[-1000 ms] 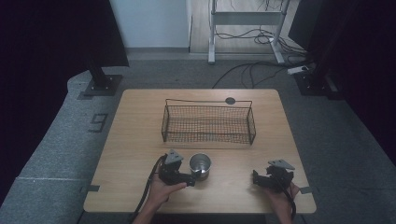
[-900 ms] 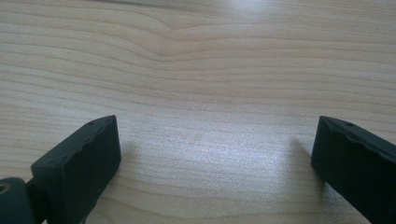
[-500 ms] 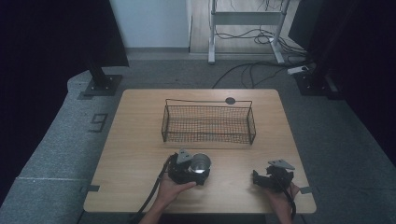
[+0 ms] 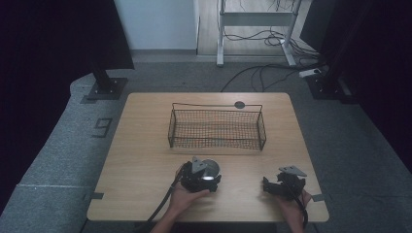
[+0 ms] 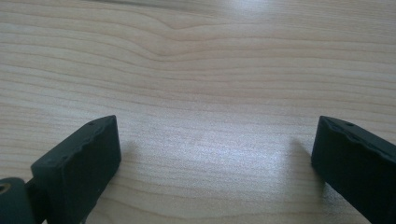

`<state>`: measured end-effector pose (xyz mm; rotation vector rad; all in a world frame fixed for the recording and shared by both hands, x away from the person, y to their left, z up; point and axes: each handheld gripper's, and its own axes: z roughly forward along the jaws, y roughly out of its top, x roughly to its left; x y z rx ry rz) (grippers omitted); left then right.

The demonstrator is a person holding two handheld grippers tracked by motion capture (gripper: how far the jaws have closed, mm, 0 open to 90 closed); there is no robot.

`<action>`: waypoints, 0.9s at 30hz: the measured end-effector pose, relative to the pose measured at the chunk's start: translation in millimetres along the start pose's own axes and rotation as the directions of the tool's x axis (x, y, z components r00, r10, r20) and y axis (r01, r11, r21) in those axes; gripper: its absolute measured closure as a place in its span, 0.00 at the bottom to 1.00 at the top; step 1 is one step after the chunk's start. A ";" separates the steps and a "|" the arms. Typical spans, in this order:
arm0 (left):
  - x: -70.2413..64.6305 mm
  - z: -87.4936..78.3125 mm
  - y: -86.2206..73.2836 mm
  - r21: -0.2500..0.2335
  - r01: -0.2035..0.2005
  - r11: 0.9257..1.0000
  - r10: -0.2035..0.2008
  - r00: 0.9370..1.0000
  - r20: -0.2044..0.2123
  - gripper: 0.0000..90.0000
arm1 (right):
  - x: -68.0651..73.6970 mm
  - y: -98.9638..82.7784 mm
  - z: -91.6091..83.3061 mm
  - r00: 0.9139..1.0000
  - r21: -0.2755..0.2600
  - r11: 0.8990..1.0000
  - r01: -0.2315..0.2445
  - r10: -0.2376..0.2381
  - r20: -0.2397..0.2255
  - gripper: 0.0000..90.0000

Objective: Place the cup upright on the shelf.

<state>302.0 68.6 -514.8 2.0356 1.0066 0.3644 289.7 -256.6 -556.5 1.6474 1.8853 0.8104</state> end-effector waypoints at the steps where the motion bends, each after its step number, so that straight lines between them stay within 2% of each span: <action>1: -0.2 -0.1 -0.1 -0.003 -0.004 1.000 0.004 1.000 -0.001 0.16 | 0.0 0.0 0.0 1.000 0.000 1.000 0.000 0.000 0.000 0.02; 7: 1.2 -4.2 0.6 -0.013 -0.010 1.000 0.010 1.000 -0.009 0.18 | 0.0 0.0 -0.2 1.000 0.001 1.000 -0.001 0.001 0.000 0.02; 13: 5.0 -18.9 7.0 -0.041 -0.003 0.999 0.003 1.000 0.010 0.18 | -0.1 0.0 -0.2 1.000 0.000 1.000 -0.003 0.003 0.001 0.02; 17: 8.0 -30.4 10.9 -0.061 0.016 0.998 -0.013 0.999 0.035 0.18 | -0.1 0.0 -0.2 1.000 -0.001 1.000 -0.003 0.003 0.001 0.02; 27: 16.5 -42.7 15.6 -0.074 0.022 0.997 -0.020 1.000 0.017 0.18 | -0.1 -0.1 -0.3 1.000 -0.001 1.000 -0.004 0.004 0.002 0.02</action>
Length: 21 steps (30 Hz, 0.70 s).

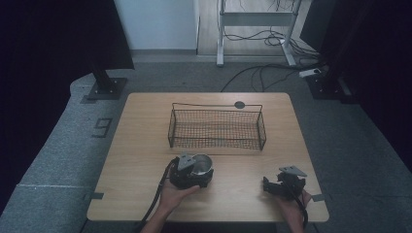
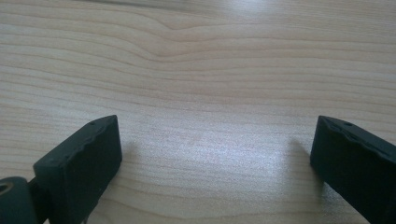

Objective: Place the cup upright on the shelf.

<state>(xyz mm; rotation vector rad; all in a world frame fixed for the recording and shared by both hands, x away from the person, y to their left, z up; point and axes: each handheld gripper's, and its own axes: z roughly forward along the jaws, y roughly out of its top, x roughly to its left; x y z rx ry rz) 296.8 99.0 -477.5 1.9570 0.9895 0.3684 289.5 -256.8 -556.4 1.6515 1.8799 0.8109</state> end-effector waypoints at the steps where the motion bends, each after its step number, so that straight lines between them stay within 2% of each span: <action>1: 0.3 -0.8 0.6 -0.001 0.002 1.000 -0.002 1.000 0.002 0.18 | 0.0 0.0 0.0 1.000 0.000 1.000 0.000 0.000 0.000 0.02; 21: 11.4 -11.0 14.1 -0.026 0.018 0.999 -0.018 1.000 0.005 0.19 | -0.1 0.0 0.0 1.000 0.000 1.000 -0.001 0.001 0.001 0.02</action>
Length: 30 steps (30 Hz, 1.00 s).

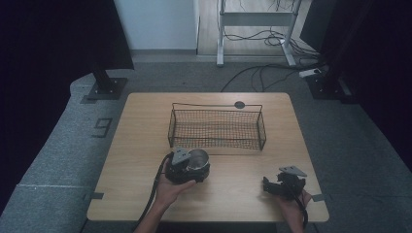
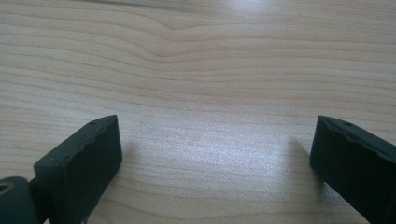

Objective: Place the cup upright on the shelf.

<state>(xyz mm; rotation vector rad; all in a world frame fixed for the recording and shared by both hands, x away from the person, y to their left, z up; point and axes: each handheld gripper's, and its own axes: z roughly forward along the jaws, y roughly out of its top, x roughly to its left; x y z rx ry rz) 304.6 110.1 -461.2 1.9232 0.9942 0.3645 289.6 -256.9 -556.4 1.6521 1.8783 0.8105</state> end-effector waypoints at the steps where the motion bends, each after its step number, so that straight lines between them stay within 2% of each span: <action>1: 0.6 -0.4 0.6 -0.003 0.002 1.000 -0.002 1.000 -0.001 0.19 | 0.0 0.0 0.0 1.000 0.000 1.000 0.000 0.000 0.000 0.03; 21: 11.9 -0.5 20.1 -0.010 0.003 1.000 -0.003 0.999 -0.037 0.19 | -0.2 0.0 -0.1 1.000 -0.002 1.000 -0.002 0.002 0.003 0.03; 30: 17.3 1.8 26.9 -0.008 0.007 1.000 -0.007 0.999 -0.033 0.19 | -0.4 0.2 0.1 1.000 -0.002 1.000 -0.004 0.004 0.005 0.03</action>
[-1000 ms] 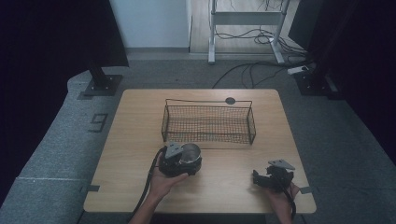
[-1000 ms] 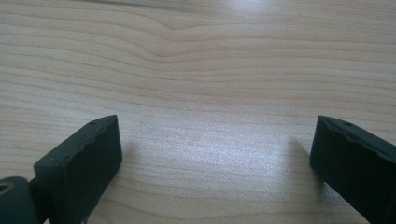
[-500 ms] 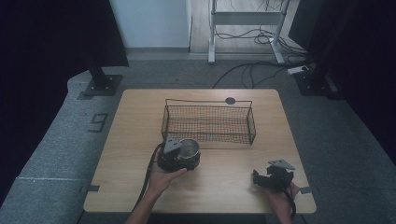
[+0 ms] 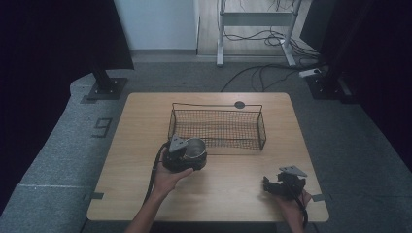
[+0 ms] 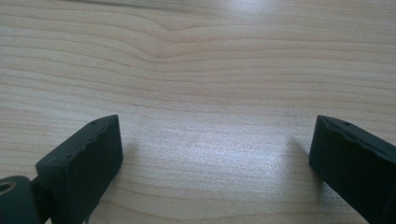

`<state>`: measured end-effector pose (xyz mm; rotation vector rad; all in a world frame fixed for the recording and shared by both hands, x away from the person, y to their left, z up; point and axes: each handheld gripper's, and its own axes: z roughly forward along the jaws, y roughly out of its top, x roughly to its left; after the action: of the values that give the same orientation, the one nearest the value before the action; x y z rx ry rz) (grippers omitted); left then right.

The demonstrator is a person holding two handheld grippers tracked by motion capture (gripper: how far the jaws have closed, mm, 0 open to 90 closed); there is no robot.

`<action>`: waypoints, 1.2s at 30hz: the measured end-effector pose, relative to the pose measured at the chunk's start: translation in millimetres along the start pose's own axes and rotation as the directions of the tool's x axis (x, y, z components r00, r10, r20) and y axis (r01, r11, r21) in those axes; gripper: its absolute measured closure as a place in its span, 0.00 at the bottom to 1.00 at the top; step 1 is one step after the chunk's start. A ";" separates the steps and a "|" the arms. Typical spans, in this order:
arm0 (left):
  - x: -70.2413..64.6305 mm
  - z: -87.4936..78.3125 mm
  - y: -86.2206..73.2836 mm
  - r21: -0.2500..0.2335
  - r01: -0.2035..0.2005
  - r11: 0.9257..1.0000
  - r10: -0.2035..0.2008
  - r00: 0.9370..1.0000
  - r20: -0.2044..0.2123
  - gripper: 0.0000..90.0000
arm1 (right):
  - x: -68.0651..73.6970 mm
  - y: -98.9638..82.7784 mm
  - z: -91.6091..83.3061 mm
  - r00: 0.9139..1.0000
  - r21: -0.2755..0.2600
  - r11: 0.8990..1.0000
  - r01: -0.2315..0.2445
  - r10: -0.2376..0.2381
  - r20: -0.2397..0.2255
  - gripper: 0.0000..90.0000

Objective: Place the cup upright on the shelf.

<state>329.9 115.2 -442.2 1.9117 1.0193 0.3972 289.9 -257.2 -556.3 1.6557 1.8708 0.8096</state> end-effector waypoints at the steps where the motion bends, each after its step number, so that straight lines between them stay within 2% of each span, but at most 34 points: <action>1: 1.7 1.1 2.0 0.006 0.001 1.000 -0.001 1.000 0.003 0.19 | 0.0 0.0 0.0 1.000 0.000 1.000 0.000 0.000 0.000 0.03; 21: 17.5 7.9 21.4 0.000 0.025 1.000 -0.025 1.000 -0.016 0.19 | 0.0 0.0 0.0 1.000 -0.001 1.000 -0.002 0.002 0.001 0.03; 36: 19.2 9.6 34.8 -0.007 0.012 1.000 -0.012 1.000 -0.014 0.20 | -0.1 0.0 0.0 1.000 -0.002 1.000 -0.001 0.001 0.001 0.03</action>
<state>364.7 116.1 -420.8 1.8979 1.0367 0.4069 289.9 -257.3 -556.3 1.6558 1.8682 0.8101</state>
